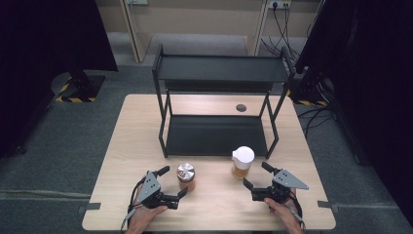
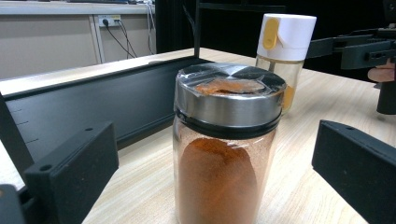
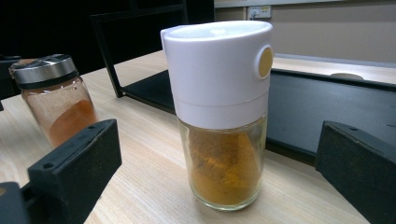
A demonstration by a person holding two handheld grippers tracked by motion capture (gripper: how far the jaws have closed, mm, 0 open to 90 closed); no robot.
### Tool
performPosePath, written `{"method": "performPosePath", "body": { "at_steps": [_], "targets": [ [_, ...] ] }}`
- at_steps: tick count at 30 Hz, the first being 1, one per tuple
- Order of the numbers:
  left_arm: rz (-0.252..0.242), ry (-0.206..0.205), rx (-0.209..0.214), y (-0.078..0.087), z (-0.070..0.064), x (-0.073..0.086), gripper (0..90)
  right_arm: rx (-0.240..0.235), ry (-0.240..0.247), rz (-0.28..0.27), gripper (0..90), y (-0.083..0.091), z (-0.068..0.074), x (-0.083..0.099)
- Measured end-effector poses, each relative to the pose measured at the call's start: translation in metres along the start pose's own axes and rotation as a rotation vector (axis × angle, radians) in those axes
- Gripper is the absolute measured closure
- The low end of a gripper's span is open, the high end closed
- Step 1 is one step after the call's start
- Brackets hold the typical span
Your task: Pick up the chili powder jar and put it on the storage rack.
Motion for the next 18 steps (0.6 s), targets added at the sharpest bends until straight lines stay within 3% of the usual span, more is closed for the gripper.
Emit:
{"method": "performPosePath", "body": {
  "at_steps": [18],
  "targets": [
    [0.011,-0.004,-0.006,-0.0063,-0.0031,-0.0048,0.1,0.003,-0.012,-0.013,0.9,0.0009,-0.0005,0.0]
  ]
}}
Point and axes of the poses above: each handheld gripper's, and its own axes: y roughly backward along the jaws, x roughly out of its underside, z roughly to its left, the point moved 3 cm from there along -y, roughly forward along the jaws, and after that the axes turned 1 degree about -y, right-handed, at the moved point
